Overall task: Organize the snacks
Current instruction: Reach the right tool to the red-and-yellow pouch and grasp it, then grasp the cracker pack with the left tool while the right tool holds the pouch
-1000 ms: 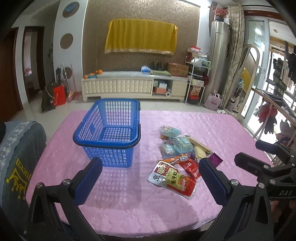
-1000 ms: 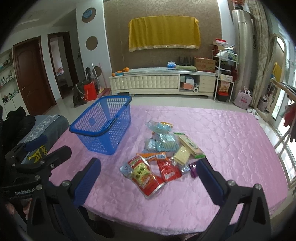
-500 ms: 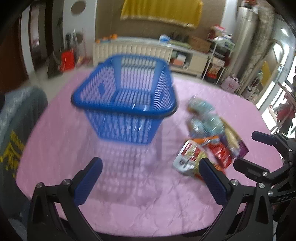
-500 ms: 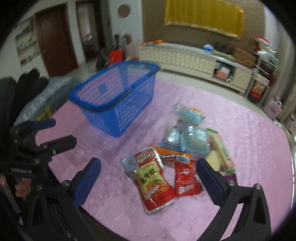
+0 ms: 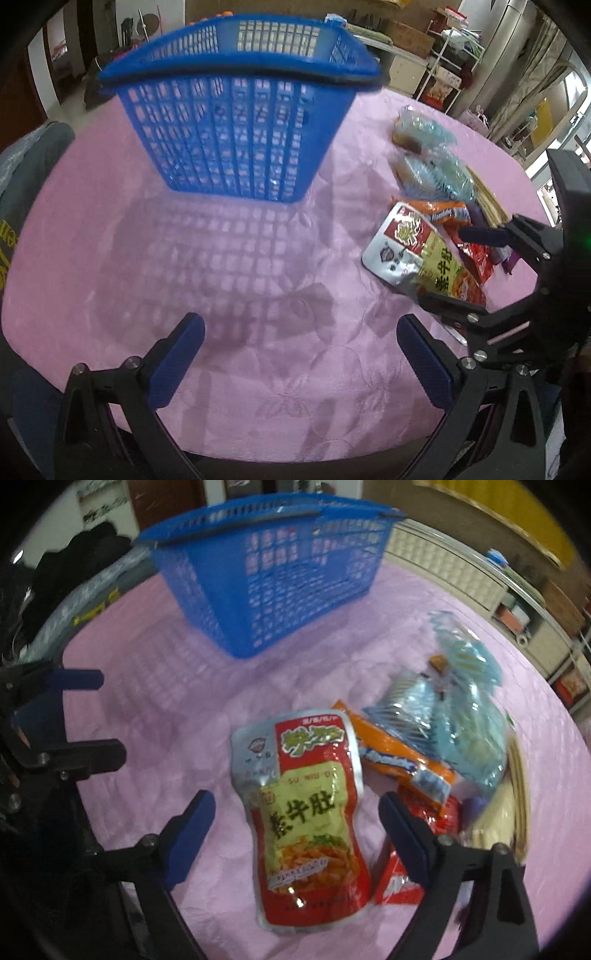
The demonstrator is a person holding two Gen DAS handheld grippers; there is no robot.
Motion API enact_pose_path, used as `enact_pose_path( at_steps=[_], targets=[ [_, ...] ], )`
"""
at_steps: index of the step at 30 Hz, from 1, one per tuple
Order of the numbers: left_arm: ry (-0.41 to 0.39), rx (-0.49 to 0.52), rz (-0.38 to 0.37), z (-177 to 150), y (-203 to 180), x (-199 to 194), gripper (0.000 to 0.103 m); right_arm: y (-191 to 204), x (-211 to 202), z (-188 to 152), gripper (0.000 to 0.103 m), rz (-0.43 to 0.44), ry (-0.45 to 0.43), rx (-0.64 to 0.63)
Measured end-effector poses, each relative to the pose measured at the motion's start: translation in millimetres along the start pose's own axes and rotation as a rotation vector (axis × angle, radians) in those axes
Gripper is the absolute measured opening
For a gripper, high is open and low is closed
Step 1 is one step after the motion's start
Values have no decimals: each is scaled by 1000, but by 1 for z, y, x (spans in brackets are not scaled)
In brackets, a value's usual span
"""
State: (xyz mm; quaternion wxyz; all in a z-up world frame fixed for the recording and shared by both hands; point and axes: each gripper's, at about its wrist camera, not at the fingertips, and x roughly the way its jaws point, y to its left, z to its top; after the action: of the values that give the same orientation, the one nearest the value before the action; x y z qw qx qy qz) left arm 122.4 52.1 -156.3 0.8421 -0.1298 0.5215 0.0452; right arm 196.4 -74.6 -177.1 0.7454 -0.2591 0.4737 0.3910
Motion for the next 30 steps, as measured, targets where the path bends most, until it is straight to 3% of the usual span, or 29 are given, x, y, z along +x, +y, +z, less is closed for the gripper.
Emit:
enact_pose_path(
  at_steps=[4,10,11,14,15,19,30],
  targets=[
    [19,-19,-15,-1,-1,8,103,-3,14,-4,81,32,55,-5],
    [24,-33,2,-3,2,6,103,-4,8,-5,79,42,41,-27],
    [19,-36,0,-2,3,4,103,-3,6,-8,75,40,39,-23],
    [9,-37,9,-7,8,-7,103,2,1,-9,45,21,36,-12],
    [9,-41,10,-9,8,-9,103,6,0,-11,43,9,39,-6],
    [2,-51,-1,-11,5,-17,103,10,-4,-19,41,15,13,57],
    [-71,52,-19,7,-38,-44,103,-35,-90,-56,40,78,-141,318]
  ],
)
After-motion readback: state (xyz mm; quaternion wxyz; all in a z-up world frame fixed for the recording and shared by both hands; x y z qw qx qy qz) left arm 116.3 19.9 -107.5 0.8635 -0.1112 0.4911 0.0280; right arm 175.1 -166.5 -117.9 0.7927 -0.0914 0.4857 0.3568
